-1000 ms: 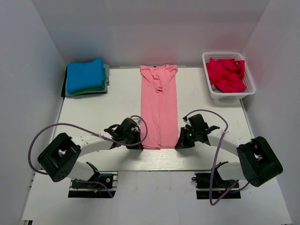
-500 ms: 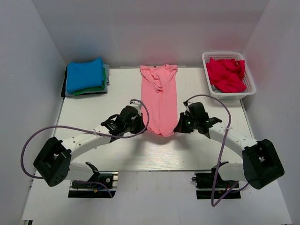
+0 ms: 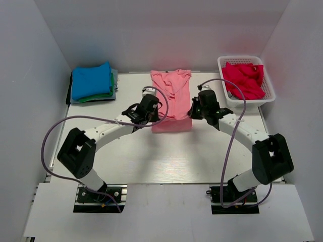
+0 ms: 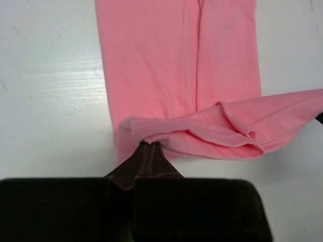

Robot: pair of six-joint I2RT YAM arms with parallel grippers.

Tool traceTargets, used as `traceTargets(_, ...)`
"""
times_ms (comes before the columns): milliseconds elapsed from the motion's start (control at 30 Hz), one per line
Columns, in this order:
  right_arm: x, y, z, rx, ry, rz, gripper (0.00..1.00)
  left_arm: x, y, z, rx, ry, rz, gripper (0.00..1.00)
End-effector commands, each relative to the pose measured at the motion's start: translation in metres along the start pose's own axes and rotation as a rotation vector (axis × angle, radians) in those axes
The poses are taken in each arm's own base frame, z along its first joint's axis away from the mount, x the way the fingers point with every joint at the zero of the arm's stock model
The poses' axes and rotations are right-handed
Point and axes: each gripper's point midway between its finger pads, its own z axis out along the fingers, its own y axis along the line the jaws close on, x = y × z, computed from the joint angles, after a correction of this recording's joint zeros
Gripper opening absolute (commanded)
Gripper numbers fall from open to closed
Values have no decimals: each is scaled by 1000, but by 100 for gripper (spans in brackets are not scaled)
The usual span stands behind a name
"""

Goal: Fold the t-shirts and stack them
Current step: Fold the folded rectangular tshirt in 1/3 of the way

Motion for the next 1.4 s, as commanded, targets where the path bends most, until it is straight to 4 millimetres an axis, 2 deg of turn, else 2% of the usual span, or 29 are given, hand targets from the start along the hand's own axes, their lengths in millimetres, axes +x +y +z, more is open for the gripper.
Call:
traceTargets(0, -47, -2, 9, 37, -128, -16, 0, -39, 10, 6, -63, -73, 0, 0)
traceTargets(33, -56, 4, 9, 12, -141, -16, 0, -44, 13, 10, -74, -76, -8, 0)
traceTargets(100, -55, 3, 22, 11, -115, -21, 0, -53, 15, 21, -87, -82, -11, 0)
traceTargets(133, -69, 2, 23, 16, -140, -21, 0, -58, 19, 25, -103, -90, -17, 0)
traceTargets(167, -65, 0, 31, 20, -119, -23, 0, -63, 25, 28, -115, -94, -11, 0)
traceTargets(233, -81, 4, 33, 1, -140, -25, 0, -72, 21, 34, -79, -113, 2, 0)
traceTargets(267, -77, 2, 42, 7, -121, -29, 0, -79, 22, 38, -77, -119, -8, 0)
traceTargets(367, -95, 5, 48, -10, -139, -27, 0, -87, 25, 53, -72, -112, -3, 0)
traceTargets(400, -90, 1, 56, -5, -122, -21, 0, -84, 20, 56, -49, -96, -1, 0)
traceTargets(467, -99, 2, 58, -20, -135, -20, 0, -77, 21, 70, -39, -71, 7, 0)
traceTargets(500, -92, 2, 66, -22, -112, -15, 0, -80, 24, 73, -38, -70, 1, 0)
traceTargets(533, -101, 1, 67, -26, -130, -18, 0, -83, 22, 76, -34, -79, -1, 0)
traceTargets(600, -96, -4, 77, -16, -111, -16, 0, -88, 25, 81, -36, -95, -10, 0)
traceTargets(633, -99, -2, 78, -19, -116, -17, 0, -86, 25, 85, -37, -93, -10, 0)
traceTargets(667, -103, -6, 82, -13, -119, -10, 0, -95, 27, 85, -30, -112, -20, 0)
traceTargets(700, -103, -6, 87, -13, -116, -6, 0, -89, 27, 90, -27, -95, -17, 0)
traceTargets(800, -110, -12, 93, -9, -123, 3, 0, -92, 33, 104, -32, -89, -19, 0)
traceTargets(933, -100, -18, 112, -27, -66, 3, 0, -85, 31, 121, -34, -62, -26, 0)
traceTargets(1000, -105, -15, 115, -48, -59, -4, 0, -83, 37, 127, -46, -51, -43, 0)
traceTargets(1033, -97, -21, 124, -40, -33, -1, 0, -85, 39, 130, -66, -55, -43, 0)
traceTargets(1067, -103, -21, 126, -44, -43, 6, 5, -90, 47, 129, -99, -62, -60, 0)
traceTargets(1100, -102, -23, 130, -41, -36, 9, 9, -90, 48, 134, -108, -64, -60, 3)
traceTargets(1133, -106, -24, 131, -38, -44, 11, 14, -95, 46, 138, -107, -68, -60, 35)
traceTargets(1167, -107, -28, 133, -31, -44, 17, 39, -101, 46, 137, -110, -84, -54, 64)
traceTargets(1200, -115, -25, 133, -42, -59, 14, 55, -107, 50, 140, -114, -98, -49, 95)
traceTargets(1233, -119, -27, 132, -41, -68, 15, 70, -111, 49, 139, -110, -106, -51, 100)
traceTargets(1267, -124, -23, 129, -59, -79, 2, 90, -115, 48, 135, -107, -115, -36, 100)
traceTargets(1300, -130, -18, 124, -75, -92, -3, 90, -126, 44, 133, -98, -137, -40, 100)
traceTargets(1367, -138, -11, 110, -98, -109, -17, 90, -124, 46, 123, -109, -112, -26, 100)
